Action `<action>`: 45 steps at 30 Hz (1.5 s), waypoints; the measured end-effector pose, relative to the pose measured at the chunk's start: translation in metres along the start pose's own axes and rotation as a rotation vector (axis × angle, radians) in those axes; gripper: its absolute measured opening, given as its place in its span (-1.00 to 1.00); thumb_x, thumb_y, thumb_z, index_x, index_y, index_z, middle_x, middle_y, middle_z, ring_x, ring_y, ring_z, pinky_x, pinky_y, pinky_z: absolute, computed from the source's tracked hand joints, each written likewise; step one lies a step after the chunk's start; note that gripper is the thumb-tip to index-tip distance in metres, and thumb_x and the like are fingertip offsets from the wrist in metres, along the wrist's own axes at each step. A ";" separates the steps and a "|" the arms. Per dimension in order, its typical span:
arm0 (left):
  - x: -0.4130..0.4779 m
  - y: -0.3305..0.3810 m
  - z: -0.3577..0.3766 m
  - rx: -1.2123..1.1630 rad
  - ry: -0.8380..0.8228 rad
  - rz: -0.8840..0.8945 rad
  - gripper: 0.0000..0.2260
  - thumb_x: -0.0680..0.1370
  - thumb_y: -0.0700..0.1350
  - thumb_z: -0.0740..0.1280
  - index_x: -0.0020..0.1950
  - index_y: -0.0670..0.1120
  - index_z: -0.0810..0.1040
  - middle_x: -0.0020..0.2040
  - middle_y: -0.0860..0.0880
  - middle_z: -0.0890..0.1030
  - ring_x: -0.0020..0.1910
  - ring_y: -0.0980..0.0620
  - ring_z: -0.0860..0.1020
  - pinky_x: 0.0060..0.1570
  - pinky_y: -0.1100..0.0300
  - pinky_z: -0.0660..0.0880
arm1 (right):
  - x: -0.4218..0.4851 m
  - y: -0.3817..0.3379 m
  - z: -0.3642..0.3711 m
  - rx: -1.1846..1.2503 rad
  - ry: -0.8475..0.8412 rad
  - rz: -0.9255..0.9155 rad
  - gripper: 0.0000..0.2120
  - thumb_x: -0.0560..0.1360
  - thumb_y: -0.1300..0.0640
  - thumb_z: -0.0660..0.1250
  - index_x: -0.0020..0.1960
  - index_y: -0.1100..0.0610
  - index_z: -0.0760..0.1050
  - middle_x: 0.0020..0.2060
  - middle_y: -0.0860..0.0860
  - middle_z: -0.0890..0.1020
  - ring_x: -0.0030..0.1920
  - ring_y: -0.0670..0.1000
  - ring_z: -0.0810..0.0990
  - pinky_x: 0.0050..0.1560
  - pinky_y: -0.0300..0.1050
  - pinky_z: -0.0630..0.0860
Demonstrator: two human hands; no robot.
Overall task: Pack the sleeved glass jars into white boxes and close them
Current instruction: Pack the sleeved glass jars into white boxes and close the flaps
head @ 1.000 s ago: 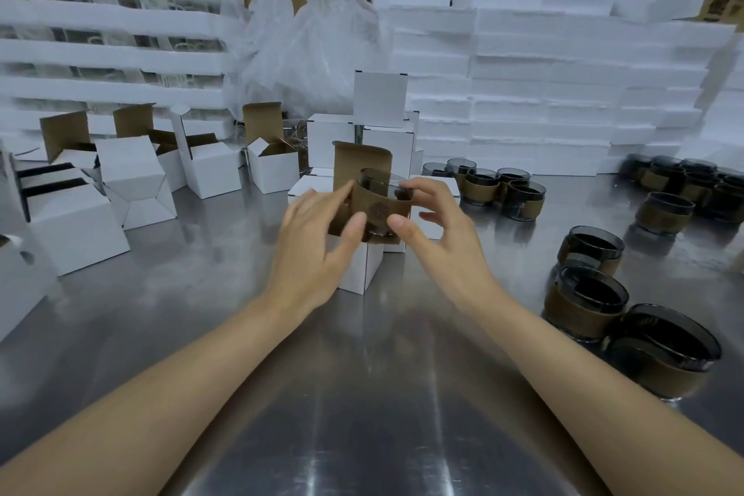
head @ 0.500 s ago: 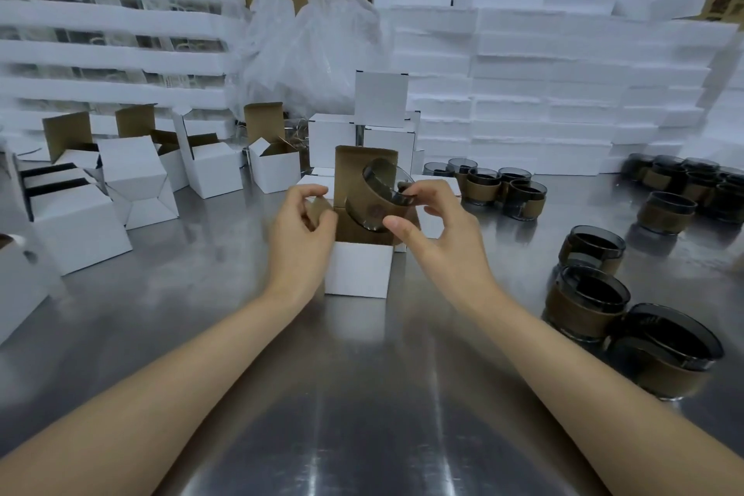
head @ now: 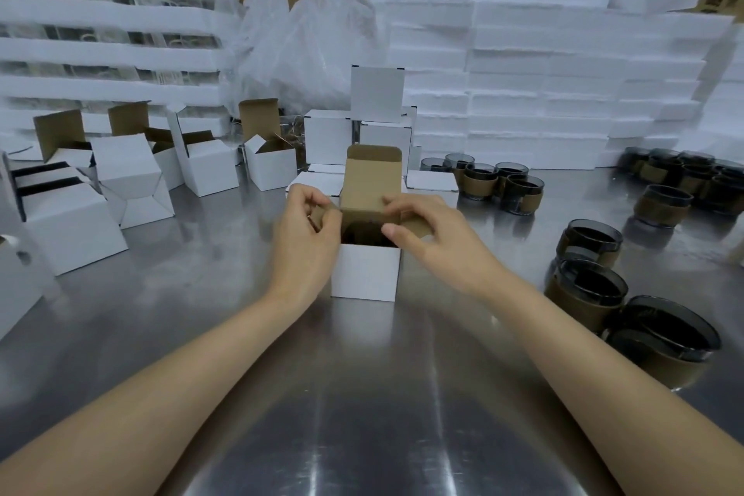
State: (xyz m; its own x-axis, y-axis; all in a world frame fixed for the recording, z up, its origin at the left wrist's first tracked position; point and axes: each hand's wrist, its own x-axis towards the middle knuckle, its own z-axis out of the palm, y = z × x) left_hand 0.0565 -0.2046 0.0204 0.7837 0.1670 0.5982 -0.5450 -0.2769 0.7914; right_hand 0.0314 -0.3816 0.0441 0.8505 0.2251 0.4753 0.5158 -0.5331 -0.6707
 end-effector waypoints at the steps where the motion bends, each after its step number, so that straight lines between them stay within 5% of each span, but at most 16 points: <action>1: 0.000 0.000 0.000 -0.026 0.002 -0.027 -0.87 0.59 -0.13 0.21 -0.12 0.07 0.35 -0.27 0.12 0.48 -0.30 0.17 0.44 -0.24 0.21 0.41 | 0.000 0.000 0.001 0.039 0.065 0.007 -0.84 0.54 0.04 0.33 0.11 -0.13 0.50 0.20 -0.18 0.53 0.18 -0.27 0.44 0.06 -0.44 0.36; 3: 0.003 0.002 0.001 -0.167 0.043 -0.163 -0.87 0.64 -0.04 0.10 -0.09 0.09 0.36 -0.28 0.07 0.49 -0.28 0.06 0.49 -0.24 0.14 0.43 | 0.002 -0.001 -0.001 0.213 0.254 0.079 -0.81 0.59 0.07 0.24 0.19 -0.09 0.46 0.16 -0.19 0.53 0.15 -0.28 0.48 0.02 -0.38 0.43; 5: 0.007 0.005 0.003 -0.354 0.089 -0.327 -0.82 0.65 -0.09 0.05 -0.06 0.04 0.41 -0.31 0.05 0.49 -0.37 0.12 0.54 -0.35 0.27 0.47 | 0.006 -0.001 -0.005 0.489 0.389 0.223 -0.75 0.61 0.20 0.13 0.20 -0.02 0.45 0.11 -0.10 0.54 0.04 -0.17 0.56 -0.09 -0.35 0.46; 9: 0.007 0.003 0.004 -0.315 -0.116 -0.423 -0.84 0.65 -0.05 0.13 0.05 -0.01 0.50 -0.09 0.07 0.56 -0.18 0.22 0.56 -0.15 0.40 0.47 | 0.006 0.000 -0.004 0.835 0.302 0.450 -0.78 0.57 0.27 0.23 0.20 0.11 0.45 0.00 0.09 0.65 -0.17 -0.07 0.64 -0.16 -0.29 0.54; 13: 0.001 0.000 0.007 -0.323 -0.329 -0.373 -0.87 0.62 -0.05 0.23 0.13 0.03 0.51 -0.10 0.24 0.64 -0.08 0.34 0.57 -0.06 0.44 0.43 | 0.005 0.003 0.007 0.694 0.207 0.390 -0.73 0.60 0.12 0.26 0.27 0.13 0.51 0.15 0.03 0.63 0.14 -0.05 0.60 0.16 -0.24 0.49; 22: 0.001 0.000 0.008 -0.361 -0.331 -0.369 -0.73 0.59 -0.24 0.23 0.21 0.06 0.46 0.07 0.06 0.65 0.13 0.07 0.58 0.18 0.16 0.44 | 0.005 0.009 0.019 0.615 0.184 0.271 -0.61 0.51 0.34 0.30 0.13 -0.13 0.49 -0.16 -0.18 0.69 -0.11 -0.21 0.62 -0.17 -0.46 0.45; 26: 0.003 -0.004 0.008 -0.349 -0.343 -0.308 -0.83 0.59 -0.24 0.25 0.03 0.03 0.52 -0.11 0.15 0.63 -0.07 0.19 0.57 -0.03 0.33 0.46 | 0.005 0.012 0.021 0.554 0.191 0.225 -0.70 0.54 0.34 0.26 0.06 -0.03 0.59 -0.06 -0.13 0.68 -0.01 -0.17 0.62 -0.05 -0.39 0.47; 30: 0.003 -0.003 0.007 -0.308 -0.354 -0.320 -0.79 0.63 -0.16 0.19 -0.06 0.06 0.57 -0.10 0.19 0.64 -0.08 0.23 0.57 -0.16 0.42 0.45 | 0.005 0.013 0.019 0.586 0.152 0.277 -0.64 0.62 0.21 0.09 -0.02 -0.06 0.63 0.00 -0.20 0.67 0.06 -0.16 0.60 0.03 -0.33 0.46; 34: 0.004 0.003 0.007 -0.422 -0.351 -0.392 -0.75 0.58 -0.05 0.17 0.04 -0.10 0.61 0.08 0.00 0.63 0.13 0.06 0.55 0.15 0.25 0.45 | -0.003 0.014 0.015 0.463 0.066 0.114 -0.78 0.52 -0.07 0.24 0.12 -0.13 0.55 0.21 -0.18 0.56 0.20 -0.24 0.51 0.14 -0.35 0.44; 37: 0.001 0.004 0.006 -0.406 -0.387 -0.337 -0.58 0.53 0.16 0.15 0.12 -0.11 0.57 0.16 -0.06 0.61 0.18 0.03 0.54 0.25 0.15 0.43 | -0.005 0.014 0.017 0.435 0.113 0.043 -0.85 0.52 0.05 0.36 0.07 -0.11 0.57 0.11 -0.20 0.60 0.11 -0.26 0.55 0.03 -0.42 0.43; 39: -0.003 0.003 0.006 -0.337 -0.427 -0.272 -0.58 0.50 0.24 0.13 0.14 -0.01 0.54 0.14 0.09 0.61 0.15 0.14 0.55 0.15 0.24 0.44 | -0.005 0.013 0.017 0.435 0.123 0.021 -0.85 0.52 0.12 0.34 0.05 -0.08 0.58 0.09 -0.18 0.60 0.10 -0.27 0.55 0.01 -0.43 0.43; 41: -0.006 0.002 0.005 -0.315 -0.436 -0.233 -0.62 0.49 0.24 0.13 0.13 0.05 0.51 0.08 0.20 0.61 0.13 0.21 0.55 0.15 0.24 0.45 | -0.005 0.012 0.017 0.426 0.134 0.007 -0.84 0.52 0.16 0.34 0.06 -0.03 0.58 0.08 -0.15 0.59 0.08 -0.29 0.55 0.00 -0.45 0.42; 45: -0.006 -0.002 0.002 -0.243 -0.475 -0.163 -0.63 0.53 0.20 0.12 0.20 0.03 0.47 0.23 0.05 0.54 0.28 0.07 0.48 0.35 -0.03 0.36 | -0.006 0.011 0.012 0.373 0.109 -0.013 -0.83 0.53 0.23 0.34 0.08 0.06 0.60 0.12 -0.02 0.58 0.13 -0.28 0.51 0.04 -0.47 0.39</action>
State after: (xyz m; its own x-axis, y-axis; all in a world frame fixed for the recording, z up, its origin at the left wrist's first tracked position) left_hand 0.0536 -0.2072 0.0146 0.8812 -0.2712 0.3872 -0.4141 -0.0480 0.9089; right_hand 0.0335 -0.3789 0.0273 0.8384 0.1309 0.5291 0.5450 -0.1932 -0.8159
